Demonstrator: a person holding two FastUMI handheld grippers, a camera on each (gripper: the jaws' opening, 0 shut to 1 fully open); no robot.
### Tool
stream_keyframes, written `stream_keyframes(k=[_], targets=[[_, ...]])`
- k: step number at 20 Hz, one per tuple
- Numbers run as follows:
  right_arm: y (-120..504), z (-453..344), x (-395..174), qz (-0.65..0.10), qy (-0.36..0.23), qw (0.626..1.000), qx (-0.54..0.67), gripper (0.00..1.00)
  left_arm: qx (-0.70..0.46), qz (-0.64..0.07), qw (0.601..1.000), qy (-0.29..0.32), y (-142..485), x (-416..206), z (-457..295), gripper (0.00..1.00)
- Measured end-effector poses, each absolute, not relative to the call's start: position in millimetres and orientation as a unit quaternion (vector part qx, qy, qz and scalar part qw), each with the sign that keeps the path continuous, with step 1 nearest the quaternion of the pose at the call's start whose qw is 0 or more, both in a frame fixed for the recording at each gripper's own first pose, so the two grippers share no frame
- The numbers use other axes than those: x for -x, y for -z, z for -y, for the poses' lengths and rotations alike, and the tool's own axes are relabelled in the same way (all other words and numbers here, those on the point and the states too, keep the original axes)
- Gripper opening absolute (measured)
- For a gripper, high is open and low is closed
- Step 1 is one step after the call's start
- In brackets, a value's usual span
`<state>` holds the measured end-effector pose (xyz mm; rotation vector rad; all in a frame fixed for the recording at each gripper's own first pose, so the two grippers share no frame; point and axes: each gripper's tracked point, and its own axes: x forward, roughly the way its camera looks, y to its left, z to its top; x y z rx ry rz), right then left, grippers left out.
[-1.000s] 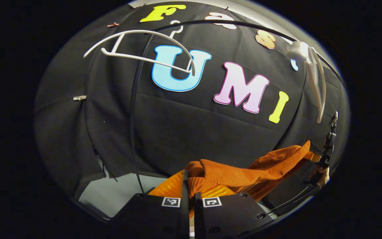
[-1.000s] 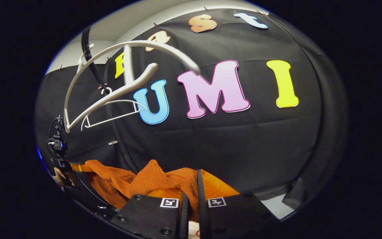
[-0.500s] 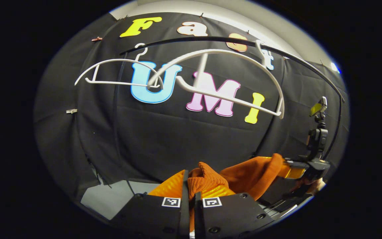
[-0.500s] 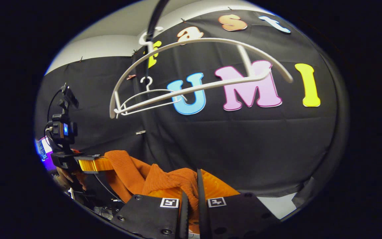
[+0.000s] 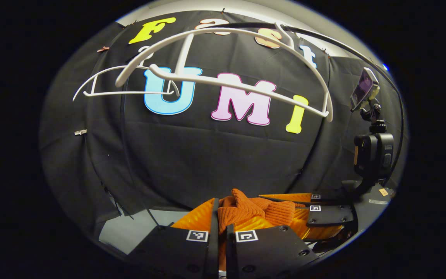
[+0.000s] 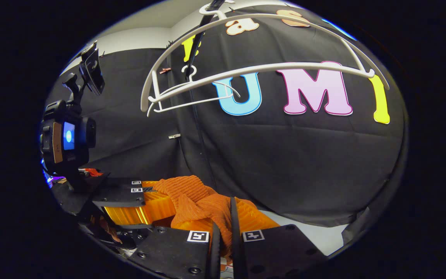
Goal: Grasp the clothes on the hanger with both hands and then place them into the laundry hamper below.
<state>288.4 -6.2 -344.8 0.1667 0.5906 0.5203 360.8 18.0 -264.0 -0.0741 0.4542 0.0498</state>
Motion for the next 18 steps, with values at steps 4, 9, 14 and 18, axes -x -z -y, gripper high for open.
stream_keyframes(k=[4,9,14,18], targets=[[366.9,9.1,-295.1,-0.318,-0.235,0.915,-0.077,0.17,0.057,-0.25,0.966,-0.025,283.2,-370.0,-25.3,0.15],[404.0,42.9,-292.3,-0.358,-0.202,0.912,0.001,0.35,0.028,-0.321,0.946,-0.027,320.8,-354.5,-49.5,0.64],[420.9,67.0,-288.6,-0.375,-0.185,0.906,0.06,0.94,0.032,-0.36,0.931,-0.052,345.9,-335.8,-71.6,0.88],[427.0,70.7,-284.4,-0.388,-0.182,0.9,0.074,0.93,0.055,-0.364,0.928,-0.051,340.3,-336.3,-72.1,0.95]])
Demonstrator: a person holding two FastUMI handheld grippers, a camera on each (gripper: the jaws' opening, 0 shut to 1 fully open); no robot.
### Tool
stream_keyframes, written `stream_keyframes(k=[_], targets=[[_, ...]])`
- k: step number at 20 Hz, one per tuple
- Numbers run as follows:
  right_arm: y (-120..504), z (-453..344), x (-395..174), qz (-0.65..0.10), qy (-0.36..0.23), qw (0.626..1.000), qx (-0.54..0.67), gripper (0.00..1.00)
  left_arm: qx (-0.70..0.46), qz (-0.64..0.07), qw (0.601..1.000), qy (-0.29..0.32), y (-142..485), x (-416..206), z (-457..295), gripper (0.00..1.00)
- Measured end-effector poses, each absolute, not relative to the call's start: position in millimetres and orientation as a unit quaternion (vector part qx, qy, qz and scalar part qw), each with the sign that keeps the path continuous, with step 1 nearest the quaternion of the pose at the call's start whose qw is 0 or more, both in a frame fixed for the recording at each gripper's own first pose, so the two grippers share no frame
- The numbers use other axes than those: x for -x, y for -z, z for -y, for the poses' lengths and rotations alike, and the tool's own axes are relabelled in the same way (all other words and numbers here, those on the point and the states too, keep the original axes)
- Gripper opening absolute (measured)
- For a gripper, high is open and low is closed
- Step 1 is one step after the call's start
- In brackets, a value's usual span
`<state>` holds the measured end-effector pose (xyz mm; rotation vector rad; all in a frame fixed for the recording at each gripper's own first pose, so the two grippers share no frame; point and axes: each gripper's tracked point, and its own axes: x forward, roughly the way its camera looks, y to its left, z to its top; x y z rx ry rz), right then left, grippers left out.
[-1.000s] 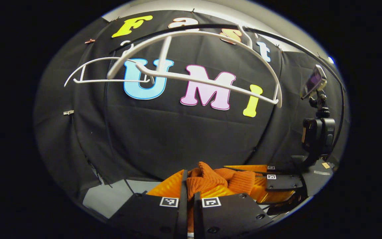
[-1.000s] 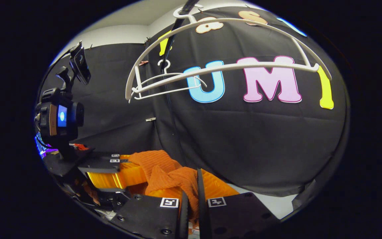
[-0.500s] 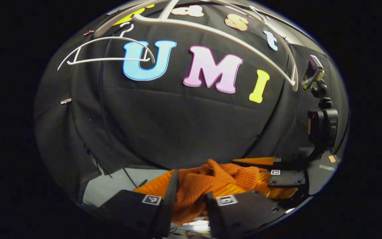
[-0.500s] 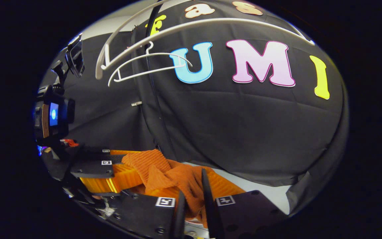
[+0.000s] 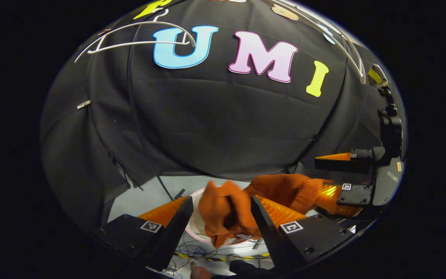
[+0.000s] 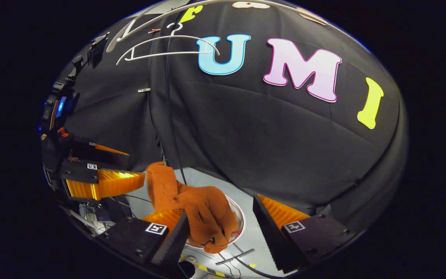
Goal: Grasp the clothes on the hanger with both hands and then place them into the laundry hamper below.
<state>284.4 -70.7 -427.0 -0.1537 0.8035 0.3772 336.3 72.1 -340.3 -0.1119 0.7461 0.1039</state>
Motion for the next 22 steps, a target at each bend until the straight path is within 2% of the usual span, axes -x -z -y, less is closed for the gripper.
stream_keyframes(k=[1,4,13,18,22], targets=[[424.4,66.9,-283.6,-0.387,-0.188,0.9,0.07,0.98,0.053,-0.36,0.93,-0.053,337.0,-339.3,-73.2,0.96],[409.2,60.6,-287.8,-0.368,-0.193,0.908,0.053,0.99,0.049,-0.355,0.932,-0.048,336.7,-337.9,-70.2,0.95],[383.1,69.4,-280.5,-0.351,-0.185,0.917,0.038,0.99,0.059,-0.338,0.939,-0.034,315.0,-321.1,-50.9,0.96],[339.2,62.2,-273.6,-0.309,-0.199,0.929,0.031,0.99,0.044,-0.283,0.957,-0.045,270.9,-307.9,-49.1,0.95],[301.4,59.1,-263.9,-0.279,-0.196,0.94,0.018,0.99,0.047,-0.236,0.97,-0.022,221.7,-290.8,-36.2,0.95]])
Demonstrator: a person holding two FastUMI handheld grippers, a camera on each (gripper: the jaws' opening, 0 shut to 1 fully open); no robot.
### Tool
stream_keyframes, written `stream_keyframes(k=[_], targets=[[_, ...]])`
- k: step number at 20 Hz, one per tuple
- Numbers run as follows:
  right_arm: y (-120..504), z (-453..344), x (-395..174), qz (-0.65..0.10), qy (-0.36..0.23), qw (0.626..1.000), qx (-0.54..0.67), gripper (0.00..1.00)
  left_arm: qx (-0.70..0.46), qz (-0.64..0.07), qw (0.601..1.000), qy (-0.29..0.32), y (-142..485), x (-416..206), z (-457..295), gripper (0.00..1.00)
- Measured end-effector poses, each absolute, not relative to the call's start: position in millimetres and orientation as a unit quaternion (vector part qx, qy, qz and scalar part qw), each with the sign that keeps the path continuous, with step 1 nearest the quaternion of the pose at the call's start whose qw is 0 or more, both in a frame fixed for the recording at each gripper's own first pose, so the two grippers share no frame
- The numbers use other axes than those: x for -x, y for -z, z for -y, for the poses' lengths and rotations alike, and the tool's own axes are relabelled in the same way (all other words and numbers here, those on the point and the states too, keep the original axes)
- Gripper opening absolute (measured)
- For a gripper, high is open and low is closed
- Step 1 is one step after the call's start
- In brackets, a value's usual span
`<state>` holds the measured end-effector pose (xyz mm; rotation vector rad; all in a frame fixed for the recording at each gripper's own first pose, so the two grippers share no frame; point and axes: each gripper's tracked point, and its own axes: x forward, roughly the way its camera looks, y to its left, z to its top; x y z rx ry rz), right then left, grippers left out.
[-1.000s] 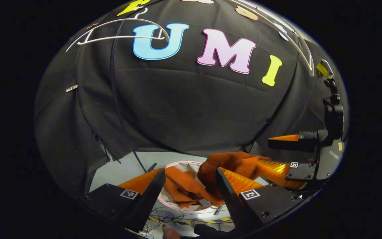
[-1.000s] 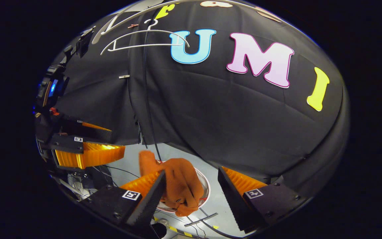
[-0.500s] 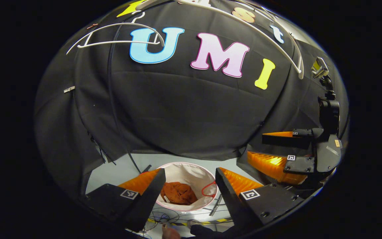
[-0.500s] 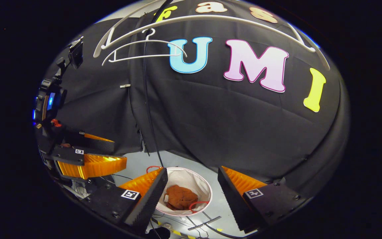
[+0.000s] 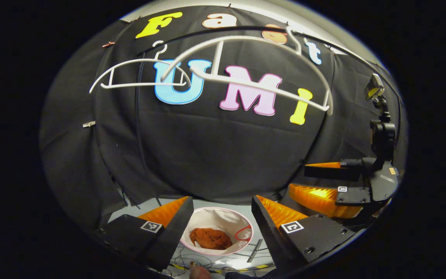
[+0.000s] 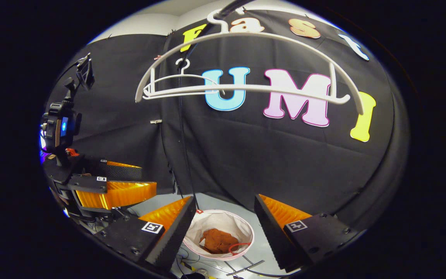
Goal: Grasp the clothes on the hanger with both hands and then place them into the laundry hamper below.
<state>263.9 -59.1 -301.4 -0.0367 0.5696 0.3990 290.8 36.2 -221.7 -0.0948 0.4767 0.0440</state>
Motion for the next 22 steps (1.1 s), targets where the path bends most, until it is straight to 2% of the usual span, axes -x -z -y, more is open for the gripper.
stream_keyframes(k=[4,8,10,11,12,17,22], targets=[[248.3,51.6,-241.0,-0.232,-0.187,0.954,0.015,0.98,0.04,-0.184,0.982,-0.008,168.7,-259.8,-34.1,0.95],[189.4,33.6,-209.4,-0.18,-0.173,0.968,0.011,0.98,0.024,-0.141,0.989,0.033,120.1,-224.0,-22.4,0.95],[161.6,22.4,-188.5,-0.154,-0.166,0.974,0.006,0.98,0.008,-0.115,0.992,0.042,94.0,-195.4,-22.6,0.95],[149.0,18.7,-177.3,-0.141,-0.16,0.977,0.008,0.98,0.0,-0.1,0.994,0.046,80.5,-181.2,-21.7,0.92],[137.9,16.1,-166.2,-0.13,-0.154,0.979,0.011,0.98,-0.004,-0.085,0.995,0.051,68.2,-168.4,-20.6,0.95],[89.6,-0.8,-109.2,-0.091,-0.128,0.988,-0.009,0.96,-0.023,-0.017,0.998,0.063,13.3,-101.6,-20.9,0.92],[31.9,-10.2,-60.5,-0.039,-0.093,0.995,-0.019,0.99,-0.018,0.035,0.996,0.074,-22.7,-26.1,-20.3,0.92]])
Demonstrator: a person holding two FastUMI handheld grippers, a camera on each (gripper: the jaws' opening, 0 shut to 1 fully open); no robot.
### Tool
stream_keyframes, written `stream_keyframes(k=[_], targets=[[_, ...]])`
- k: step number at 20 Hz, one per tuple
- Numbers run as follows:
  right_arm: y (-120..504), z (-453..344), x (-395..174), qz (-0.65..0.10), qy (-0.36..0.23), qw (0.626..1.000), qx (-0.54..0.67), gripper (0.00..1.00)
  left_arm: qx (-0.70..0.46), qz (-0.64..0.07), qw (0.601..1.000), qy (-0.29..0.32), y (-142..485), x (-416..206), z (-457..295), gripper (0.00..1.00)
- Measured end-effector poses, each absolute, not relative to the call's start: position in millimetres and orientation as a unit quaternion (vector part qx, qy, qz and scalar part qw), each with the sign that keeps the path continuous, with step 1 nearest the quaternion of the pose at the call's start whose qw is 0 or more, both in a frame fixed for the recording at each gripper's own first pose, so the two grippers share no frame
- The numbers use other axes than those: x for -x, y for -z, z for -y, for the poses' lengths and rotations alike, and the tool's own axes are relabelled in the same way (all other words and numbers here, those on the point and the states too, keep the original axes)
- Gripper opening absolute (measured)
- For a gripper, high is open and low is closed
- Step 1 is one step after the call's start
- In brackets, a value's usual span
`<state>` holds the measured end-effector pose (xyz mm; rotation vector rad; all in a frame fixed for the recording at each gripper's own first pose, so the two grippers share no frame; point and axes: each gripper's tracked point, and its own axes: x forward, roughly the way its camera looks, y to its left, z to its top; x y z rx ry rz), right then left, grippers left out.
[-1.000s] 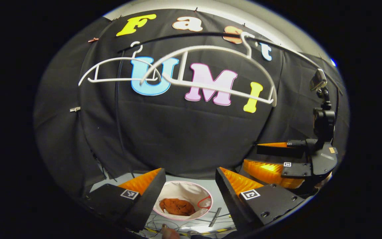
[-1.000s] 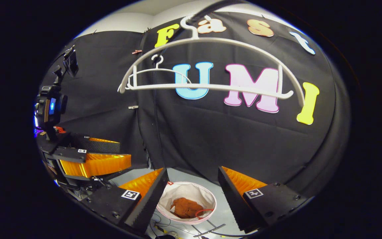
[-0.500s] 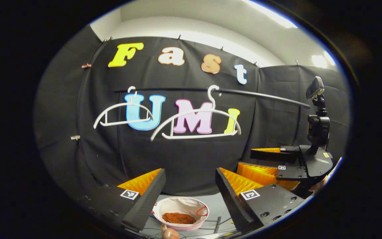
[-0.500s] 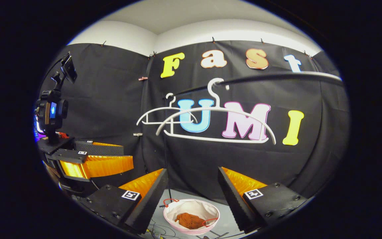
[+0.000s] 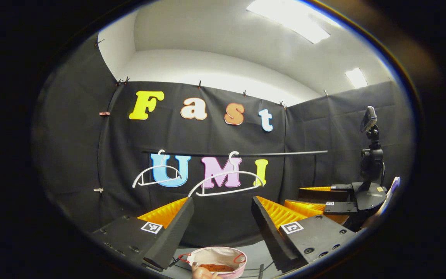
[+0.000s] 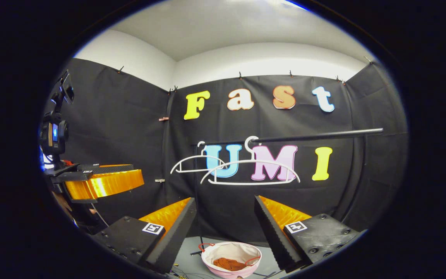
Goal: Grasp the clothes on the hanger with both hands and then place them into the laundry hamper below.
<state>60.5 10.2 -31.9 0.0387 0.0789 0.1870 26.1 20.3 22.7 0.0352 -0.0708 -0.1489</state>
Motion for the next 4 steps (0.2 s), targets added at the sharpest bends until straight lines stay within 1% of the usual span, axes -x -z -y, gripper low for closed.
stream_keyframes(k=[2,3,4], targets=[[9.6,-20.0,-41.8,-0.015,-0.093,0.995,-0.023,0.97,-0.018,0.053,0.996,0.073,-33.4,-3.2,-23.1,0.92],[0.3,-21.9,-34.0,-0.004,-0.09,0.996,-0.023,0.97,-0.022,0.062,0.995,0.069,-39.4,5.2,-25.9,0.95],[-8.1,-20.5,-26.4,0.003,-0.085,0.996,-0.02,0.99,-0.025,0.067,0.995,0.068,-43.9,12.1,-25.2,0.95]])
